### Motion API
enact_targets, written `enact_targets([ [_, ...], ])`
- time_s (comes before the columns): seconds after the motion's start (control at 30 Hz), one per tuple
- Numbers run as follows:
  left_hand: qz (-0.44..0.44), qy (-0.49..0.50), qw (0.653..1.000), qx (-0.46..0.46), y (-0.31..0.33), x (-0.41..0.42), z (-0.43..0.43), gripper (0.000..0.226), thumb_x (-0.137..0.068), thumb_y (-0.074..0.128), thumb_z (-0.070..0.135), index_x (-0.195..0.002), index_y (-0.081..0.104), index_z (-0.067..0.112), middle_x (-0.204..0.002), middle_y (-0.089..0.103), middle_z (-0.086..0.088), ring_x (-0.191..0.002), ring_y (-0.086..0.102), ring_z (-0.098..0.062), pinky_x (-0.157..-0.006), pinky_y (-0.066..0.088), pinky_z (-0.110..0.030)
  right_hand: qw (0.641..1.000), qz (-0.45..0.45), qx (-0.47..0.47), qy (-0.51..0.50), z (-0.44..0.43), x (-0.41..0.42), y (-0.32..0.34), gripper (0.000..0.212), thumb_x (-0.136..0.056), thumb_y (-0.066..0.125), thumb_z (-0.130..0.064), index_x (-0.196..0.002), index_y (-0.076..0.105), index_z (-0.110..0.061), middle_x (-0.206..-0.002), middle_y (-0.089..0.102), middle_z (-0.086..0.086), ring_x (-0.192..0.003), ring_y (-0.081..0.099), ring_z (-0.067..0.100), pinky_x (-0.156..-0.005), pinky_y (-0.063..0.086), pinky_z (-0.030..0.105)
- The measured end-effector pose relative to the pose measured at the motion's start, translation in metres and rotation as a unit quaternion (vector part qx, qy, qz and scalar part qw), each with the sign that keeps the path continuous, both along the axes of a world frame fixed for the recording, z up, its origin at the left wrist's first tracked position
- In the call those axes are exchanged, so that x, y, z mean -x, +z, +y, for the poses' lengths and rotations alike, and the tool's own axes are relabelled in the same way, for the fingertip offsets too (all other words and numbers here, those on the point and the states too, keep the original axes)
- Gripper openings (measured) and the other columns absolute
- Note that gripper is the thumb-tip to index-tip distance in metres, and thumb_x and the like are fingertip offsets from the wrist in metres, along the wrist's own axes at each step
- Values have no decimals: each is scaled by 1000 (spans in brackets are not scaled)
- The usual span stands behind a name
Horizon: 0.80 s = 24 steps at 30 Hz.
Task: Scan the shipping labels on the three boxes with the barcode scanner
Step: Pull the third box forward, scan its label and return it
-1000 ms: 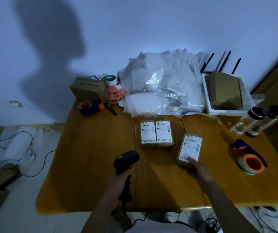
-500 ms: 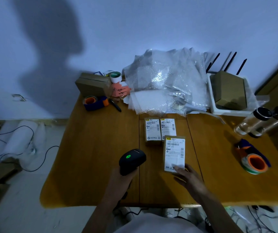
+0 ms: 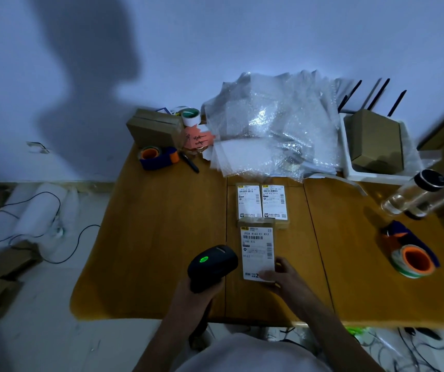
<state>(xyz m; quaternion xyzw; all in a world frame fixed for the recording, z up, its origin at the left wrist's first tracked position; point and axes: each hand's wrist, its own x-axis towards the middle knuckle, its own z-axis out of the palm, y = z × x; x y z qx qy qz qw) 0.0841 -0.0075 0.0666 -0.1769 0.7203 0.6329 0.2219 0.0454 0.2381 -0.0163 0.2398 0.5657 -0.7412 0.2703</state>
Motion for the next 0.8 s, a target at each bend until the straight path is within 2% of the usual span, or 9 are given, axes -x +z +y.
enact_targets([
  [0.17, -11, -8, 1000, -5, -1, -6, 8, 29, -88, 73, 21, -66, 59, 8, -63, 47, -16, -54, 41, -22, -56, 36, -32, 1000, -3, -1, -6, -1, -2, -4, 63, -82, 76, 1, -136, 48, -14, -127, 65, 16, -113, 68, 34, -86, 61, 39],
  [0.37, 4, -9, 1000, -20, 0, -9, 17, 37, -90, 70, 15, -56, 58, 11, -54, 48, -15, -43, 44, -17, -48, 39, -23, 1000, -1, 1, -3, -1, -2, -4, 63, -82, 77, -1, -136, 47, -14, -128, 65, 15, -113, 68, 33, -82, 61, 38],
  [0.53, 7, -13, 1000, -23, -1, -10, 21, 26, -90, 70, 14, -68, 61, 5, -57, 50, -15, -47, 45, -20, -48, 41, -25, 1000, 1, -5, -7, -1, -3, -4, 65, -81, 78, -3, -137, 47, -15, -127, 65, 14, -112, 67, 32, -79, 60, 37],
  [0.67, 14, -13, 1000, -15, 0, -10, 23, 32, -91, 69, 14, -60, 61, 10, -50, 51, -7, -43, 47, -17, -47, 42, -23, 1000, 3, -14, -3, 1, -3, -9, 70, -80, 80, -7, -140, 46, -16, -129, 65, 14, -113, 67, 34, -88, 60, 44],
  [0.73, 24, -22, 999, -6, 0, -10, 24, 43, -92, 67, 13, -51, 57, 15, -47, 49, -6, -40, 45, -16, -47, 41, -22, 1000, 5, -29, 5, 0, -4, -11, 73, -79, 82, -11, -141, 44, -17, -128, 64, 13, -112, 67, 34, -95, 57, 50],
  [0.8, 24, -21, 999, -5, -1, -11, 24, 44, -93, 67, 14, -50, 55, 14, -47, 48, -9, -41, 44, -18, -47, 40, -24, 999, 6, -33, 7, -1, -4, -12, 72, -80, 82, -12, -141, 44, -18, -128, 64, 13, -111, 67, 33, -97, 56, 51],
])
